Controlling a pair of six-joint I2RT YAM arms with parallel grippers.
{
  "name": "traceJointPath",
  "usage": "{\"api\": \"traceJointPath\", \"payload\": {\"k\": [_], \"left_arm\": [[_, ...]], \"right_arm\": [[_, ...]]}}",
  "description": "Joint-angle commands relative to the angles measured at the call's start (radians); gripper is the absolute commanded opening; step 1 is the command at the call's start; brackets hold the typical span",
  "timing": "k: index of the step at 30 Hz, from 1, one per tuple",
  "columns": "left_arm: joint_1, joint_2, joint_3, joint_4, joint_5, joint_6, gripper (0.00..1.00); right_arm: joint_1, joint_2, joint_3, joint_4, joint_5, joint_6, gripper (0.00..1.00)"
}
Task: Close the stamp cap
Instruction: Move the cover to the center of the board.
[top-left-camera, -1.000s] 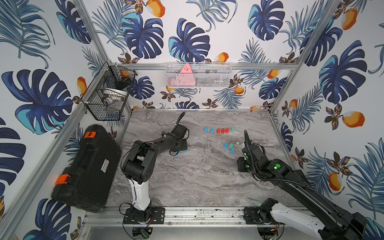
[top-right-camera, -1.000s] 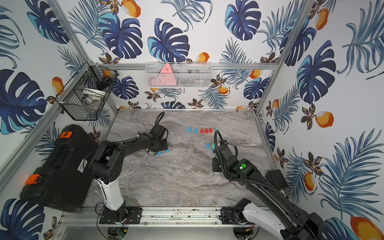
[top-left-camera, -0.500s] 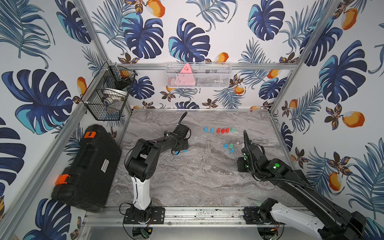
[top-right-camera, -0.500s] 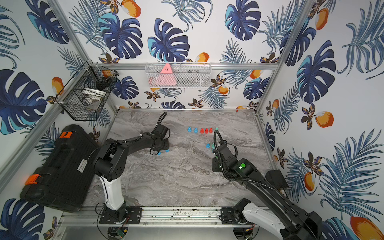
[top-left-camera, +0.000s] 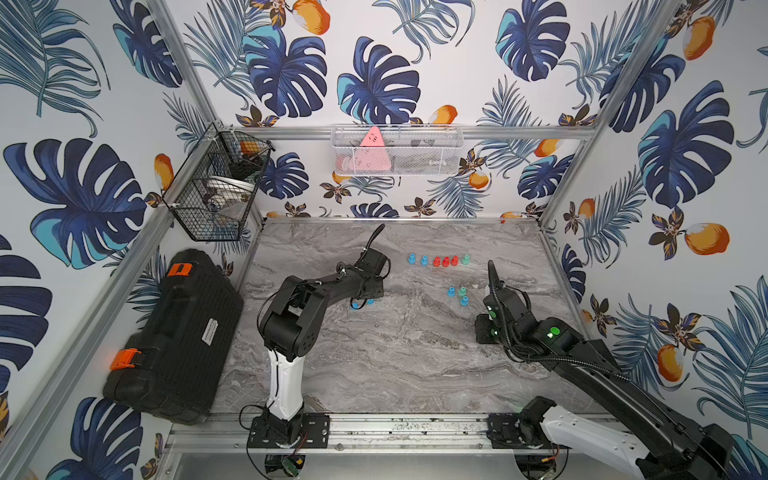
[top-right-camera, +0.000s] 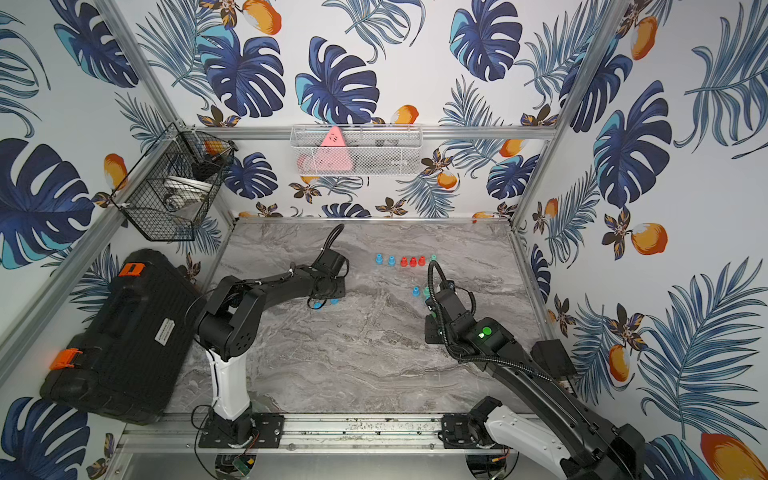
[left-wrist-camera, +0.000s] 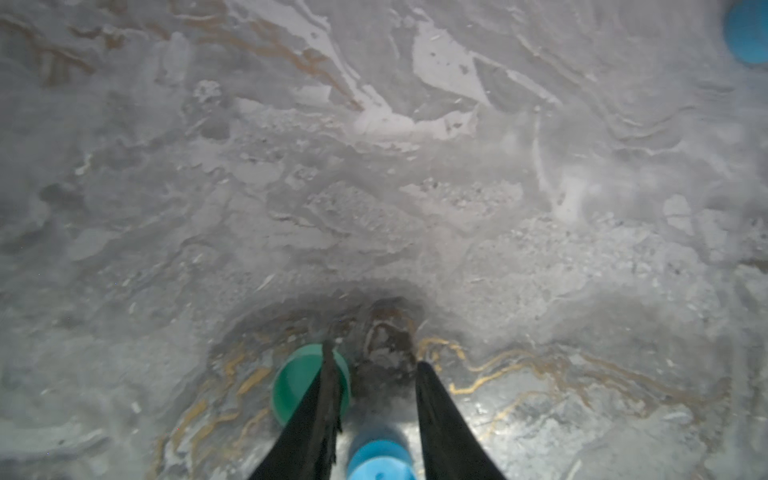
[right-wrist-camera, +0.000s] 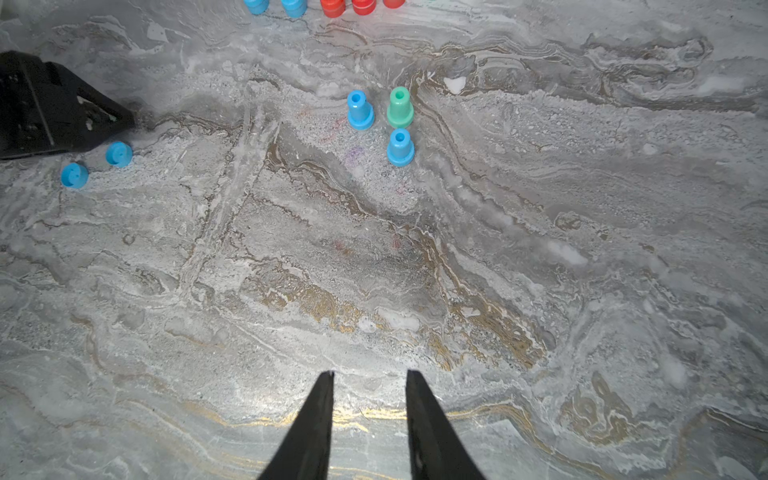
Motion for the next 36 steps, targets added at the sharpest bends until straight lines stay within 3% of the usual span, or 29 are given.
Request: {"api": "traceJointPath", "payload": {"k": [1,12,31,36], "left_arm": [[-0.015,0.026,0.002,-0.087,0.095,-0.010,0.33],[-0.089,0.059,0.048,-0.096,0.120,-0.014,0.26],[-0.294,0.138,0.160,-0.134,0.073,-0.045,0.25],[-0.313,0.151,0.191,-0.162,0.049,-0.048,0.26]], "right_arm": [[0.002,-0.006,0.003,-0.005,0.017,0.012,0.33],[0.003,-0.019,0.002,-0.007,0.027,0.013,0.33],[0.019,-0.044,0.001,-0.014,0.062,0.025,0.32],[0.025,-0.054,0.000,-0.017,0.070,0.027,0.32]]}}
